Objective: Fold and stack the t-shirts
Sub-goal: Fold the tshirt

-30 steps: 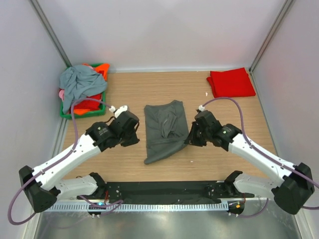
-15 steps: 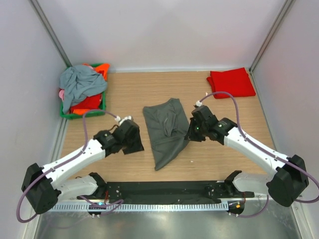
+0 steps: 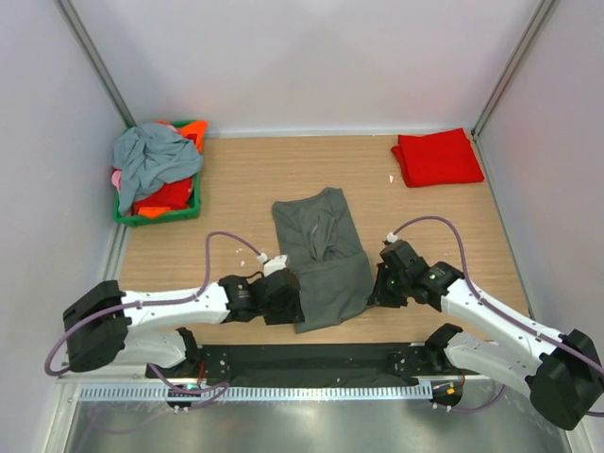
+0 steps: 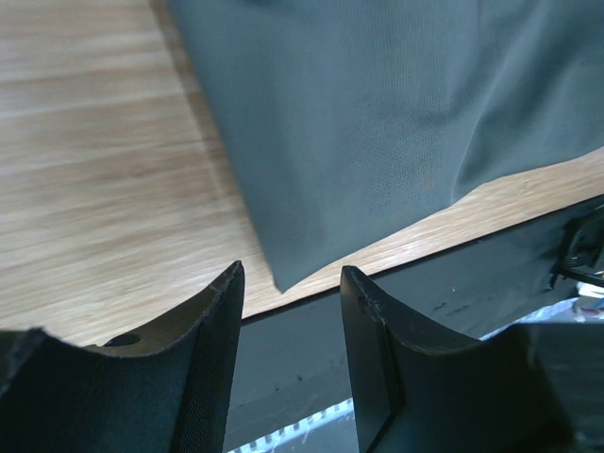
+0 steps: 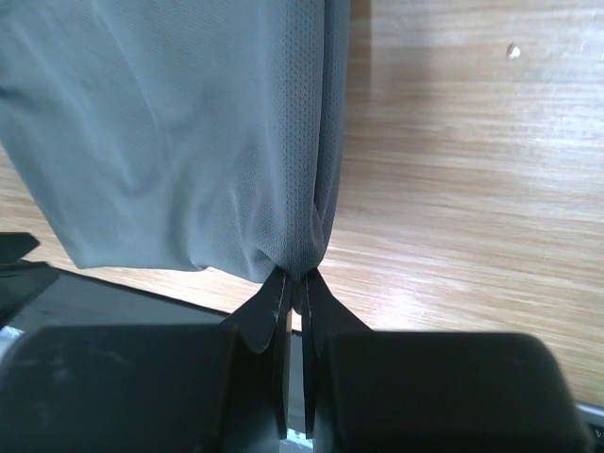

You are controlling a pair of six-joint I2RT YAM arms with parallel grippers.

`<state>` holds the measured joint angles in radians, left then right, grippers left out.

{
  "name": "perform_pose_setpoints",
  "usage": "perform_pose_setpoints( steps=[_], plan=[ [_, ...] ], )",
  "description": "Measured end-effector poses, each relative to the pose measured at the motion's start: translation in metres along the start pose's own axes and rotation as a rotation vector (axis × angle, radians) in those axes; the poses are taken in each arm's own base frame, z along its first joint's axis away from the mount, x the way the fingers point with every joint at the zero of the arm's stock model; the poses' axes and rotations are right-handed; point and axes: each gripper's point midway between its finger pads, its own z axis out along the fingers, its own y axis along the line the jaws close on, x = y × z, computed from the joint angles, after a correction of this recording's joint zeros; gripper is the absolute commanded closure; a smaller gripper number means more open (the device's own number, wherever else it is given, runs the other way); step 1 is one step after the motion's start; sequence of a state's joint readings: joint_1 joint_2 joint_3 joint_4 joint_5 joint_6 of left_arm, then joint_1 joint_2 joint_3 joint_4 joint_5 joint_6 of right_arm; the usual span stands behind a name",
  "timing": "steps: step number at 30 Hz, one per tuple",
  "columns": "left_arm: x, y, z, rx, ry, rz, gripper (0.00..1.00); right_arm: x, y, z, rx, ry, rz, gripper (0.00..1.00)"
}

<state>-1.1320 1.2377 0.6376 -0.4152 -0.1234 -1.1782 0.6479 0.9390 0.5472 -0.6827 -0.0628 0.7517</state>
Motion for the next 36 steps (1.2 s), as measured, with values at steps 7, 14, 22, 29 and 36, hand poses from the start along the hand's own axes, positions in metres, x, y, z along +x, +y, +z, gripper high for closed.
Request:
perform_pose_setpoints(
  steps=[7,14,22,29,36],
  plan=[
    [0.019,-0.008,0.020,-0.078,0.029,-0.010,0.55,0.002,0.001,-0.002,-0.016,-0.001,0.006,0.99],
    [0.028,-0.007,0.015,-0.141,0.010,-0.014,0.54,0.001,0.003,-0.004,-0.032,-0.016,0.005,0.99],
    [0.029,0.004,0.010,-0.206,-0.013,-0.023,0.54,0.001,0.002,-0.004,-0.032,-0.016,0.005,0.99],
    [0.032,0.008,0.022,-0.238,-0.023,-0.018,0.58,0.003,0.001,-0.003,-0.029,-0.013,0.005,0.99],
    [0.032,0.000,0.028,-0.212,-0.031,-0.026,0.90,0.003,0.000,-0.003,-0.027,-0.011,0.005,0.99]
  ],
)
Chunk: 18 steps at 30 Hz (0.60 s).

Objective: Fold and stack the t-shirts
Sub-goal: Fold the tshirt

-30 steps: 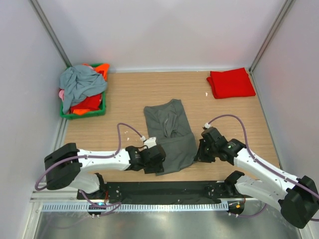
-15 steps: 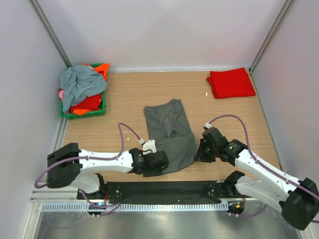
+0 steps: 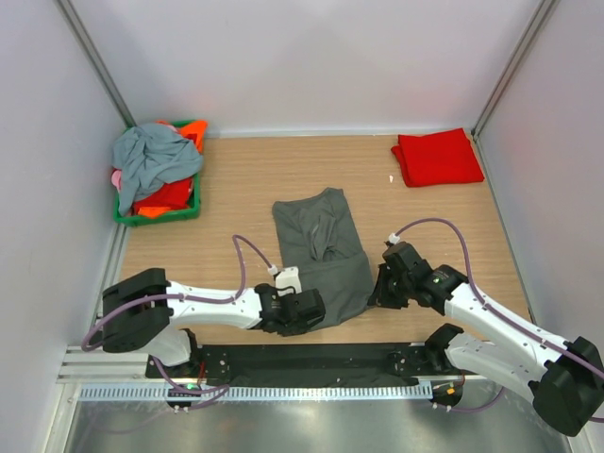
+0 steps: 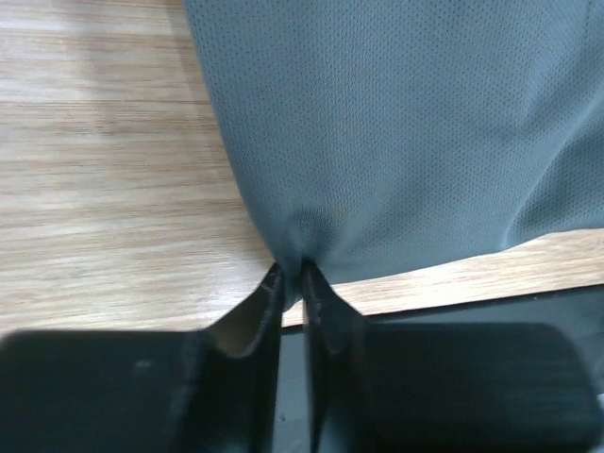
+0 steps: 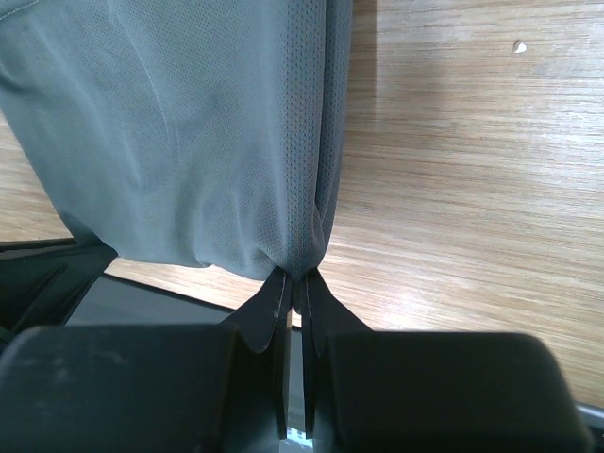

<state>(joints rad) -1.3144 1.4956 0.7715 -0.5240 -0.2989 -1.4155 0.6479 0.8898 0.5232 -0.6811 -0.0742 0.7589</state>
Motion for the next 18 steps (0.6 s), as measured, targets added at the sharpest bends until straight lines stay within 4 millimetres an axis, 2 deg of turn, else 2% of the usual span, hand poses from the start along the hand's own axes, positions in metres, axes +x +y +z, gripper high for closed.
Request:
perform_pose_setpoints(
  steps=[1,7,10,14,18],
  plan=[
    [0.000,0.000,0.000,0.001,-0.002,0.001,1.00,0.000,0.000,0.000,0.000,0.000,0.000,0.99],
    [-0.001,0.001,0.000,-0.004,-0.007,0.003,1.00,0.001,0.001,0.000,-0.006,0.005,0.004,0.99],
    [-0.004,0.006,-0.007,-0.014,-0.015,0.008,1.00,0.002,0.004,-0.002,-0.021,0.007,0.012,0.99],
    [-0.020,0.005,-0.035,0.006,-0.054,0.005,1.00,-0.003,0.012,-0.012,-0.051,-0.013,0.027,0.99],
    [-0.043,0.001,-0.069,0.065,-0.108,-0.018,1.00,-0.016,0.032,-0.028,-0.102,-0.048,0.031,0.99]
  ],
)
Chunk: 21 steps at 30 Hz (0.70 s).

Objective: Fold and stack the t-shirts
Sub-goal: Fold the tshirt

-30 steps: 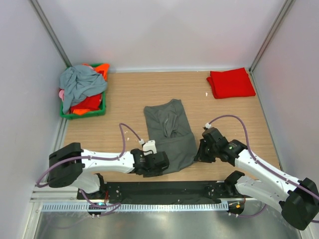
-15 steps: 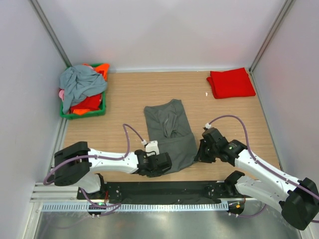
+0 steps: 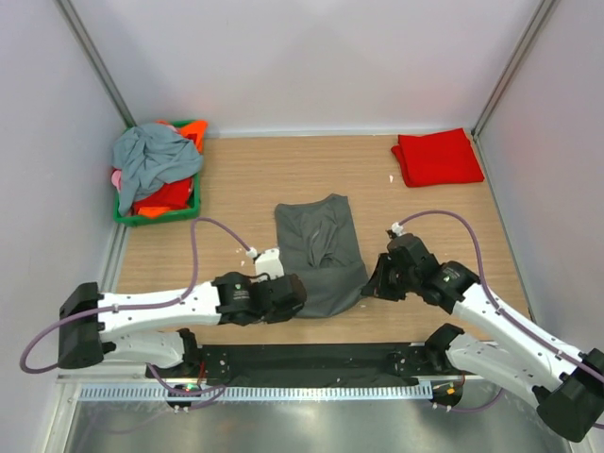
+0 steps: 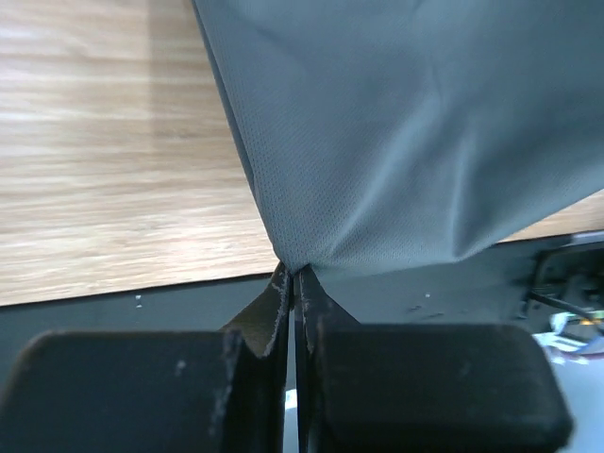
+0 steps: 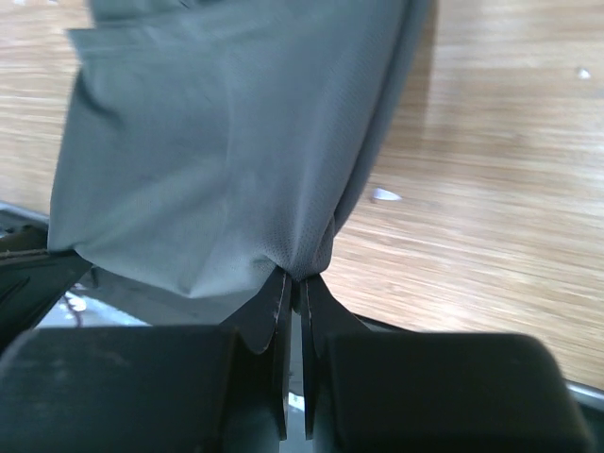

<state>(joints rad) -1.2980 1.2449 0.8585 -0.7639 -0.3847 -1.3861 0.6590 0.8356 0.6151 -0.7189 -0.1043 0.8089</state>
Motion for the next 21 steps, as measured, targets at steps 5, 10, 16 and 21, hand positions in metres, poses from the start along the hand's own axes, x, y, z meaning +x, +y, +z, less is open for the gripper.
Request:
perform_pose_setpoints(
  steps=[5,10,16,21],
  plan=[
    [-0.034,0.016,-0.018,0.006,-0.057,-0.053,1.00,-0.009,0.017,-0.005,-0.035,-0.015,0.000,0.99],
    [-0.066,0.037,-0.017,-0.048,-0.093,-0.084,1.00,-0.022,0.028,-0.001,-0.009,-0.007,-0.003,0.99],
    [-0.121,0.045,-0.023,-0.065,-0.129,-0.133,1.00,-0.071,0.062,0.003,0.028,-0.068,-0.057,0.99],
    [-0.166,0.044,-0.019,-0.083,-0.133,-0.135,1.00,-0.112,0.078,0.011,0.059,-0.118,-0.085,0.99]
  ],
)
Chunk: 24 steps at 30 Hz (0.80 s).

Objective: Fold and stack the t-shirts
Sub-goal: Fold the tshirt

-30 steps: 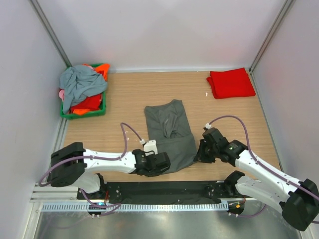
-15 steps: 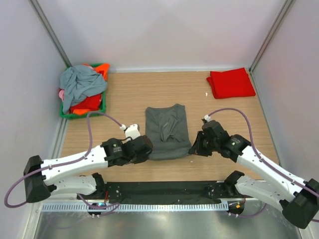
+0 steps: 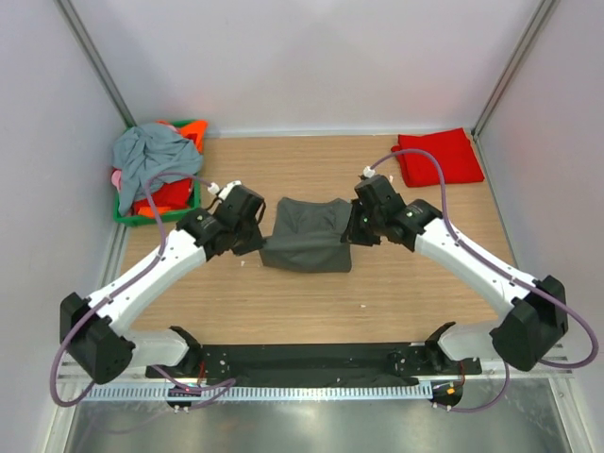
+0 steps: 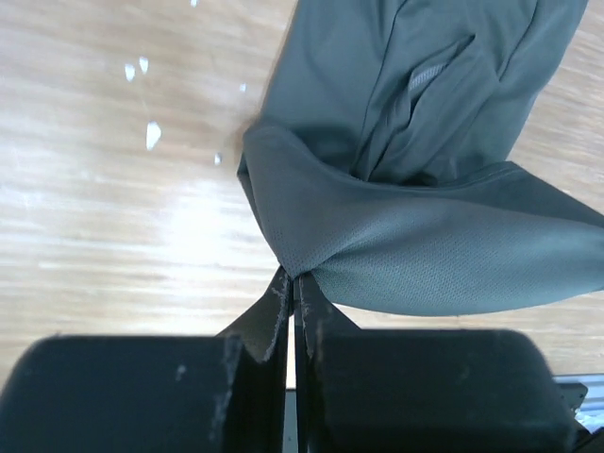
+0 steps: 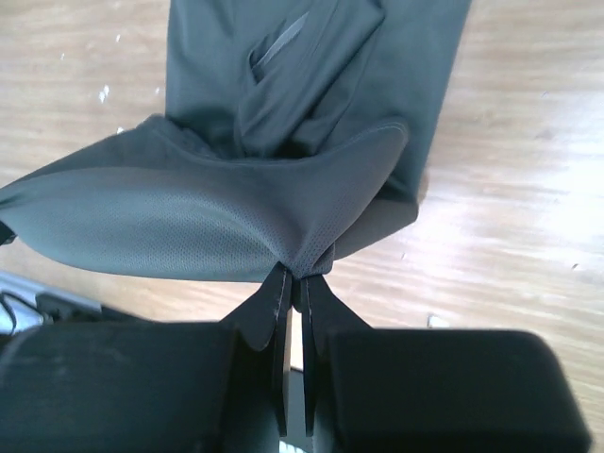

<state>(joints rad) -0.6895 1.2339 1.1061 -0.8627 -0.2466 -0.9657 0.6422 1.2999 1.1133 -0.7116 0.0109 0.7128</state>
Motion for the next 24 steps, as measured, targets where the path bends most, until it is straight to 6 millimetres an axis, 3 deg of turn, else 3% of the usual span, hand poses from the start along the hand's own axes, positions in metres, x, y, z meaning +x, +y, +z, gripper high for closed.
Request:
perform_pose_setpoints(
  steps=[6,17,21,24],
  plan=[
    [-0.026,-0.008,0.026,-0.018,0.047,0.037,1.00,-0.029,-0.010,0.018,0.054,-0.010,0.013,0.99],
    [-0.066,-0.040,0.050,0.036,0.094,0.107,1.00,-0.045,-0.032,0.023,0.066,-0.004,0.047,0.99],
    [-0.069,-0.043,0.061,0.030,0.121,0.121,1.00,-0.047,-0.038,0.034,0.076,0.030,0.048,0.99],
    [-0.079,-0.047,0.072,0.021,0.139,0.120,1.00,-0.062,-0.041,0.049,0.088,0.052,0.050,0.99]
  ],
)
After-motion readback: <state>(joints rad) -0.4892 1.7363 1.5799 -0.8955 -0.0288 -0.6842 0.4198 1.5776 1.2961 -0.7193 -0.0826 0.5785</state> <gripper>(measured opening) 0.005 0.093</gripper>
